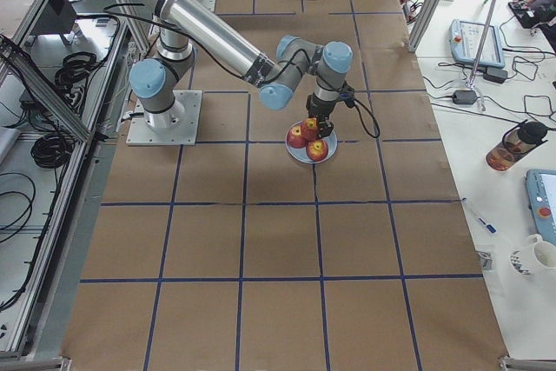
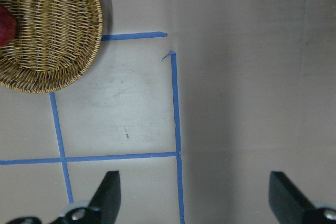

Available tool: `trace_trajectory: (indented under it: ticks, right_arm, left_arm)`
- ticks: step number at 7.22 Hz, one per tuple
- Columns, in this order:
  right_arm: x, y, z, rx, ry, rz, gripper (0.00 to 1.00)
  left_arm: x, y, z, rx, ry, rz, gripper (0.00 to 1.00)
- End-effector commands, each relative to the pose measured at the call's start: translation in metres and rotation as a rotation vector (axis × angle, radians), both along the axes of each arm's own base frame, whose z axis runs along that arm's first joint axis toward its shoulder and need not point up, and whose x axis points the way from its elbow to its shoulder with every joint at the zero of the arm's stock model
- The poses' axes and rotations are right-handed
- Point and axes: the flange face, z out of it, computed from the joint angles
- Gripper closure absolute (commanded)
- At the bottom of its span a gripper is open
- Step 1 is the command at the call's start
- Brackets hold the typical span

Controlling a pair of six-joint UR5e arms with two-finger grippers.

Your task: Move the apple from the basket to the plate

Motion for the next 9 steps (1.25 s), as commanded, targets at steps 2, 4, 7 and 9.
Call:
trace_trajectory:
  ticks: [2, 4, 7, 9]
  right_arm:
    - [0.02, 0.003, 0.07, -0.064, -0.019, 0.013, 0.0]
    - [0.063, -0.004, 0.128, -0.087, -0.053, -0.038, 0.0]
    - [0.184, 0.005, 0.181, -0.022, -0.076, -0.169, 0.0]
    - [0.233, 0.052, 0.214, 0.004, -0.121, -0.218, 0.0]
  left_arm:
    - [0.0, 0.0, 0.0, 0.002, 0.0, 0.002, 0.01]
    - [0.0, 0.0, -0.001, 0.005, 0.0, 0.0, 0.01]
    - [0.0, 0.0, -0.001, 0.005, 0.0, 0.002, 0.01]
    - [0.0, 0.001, -0.001, 0.006, 0.0, 0.0, 0.01]
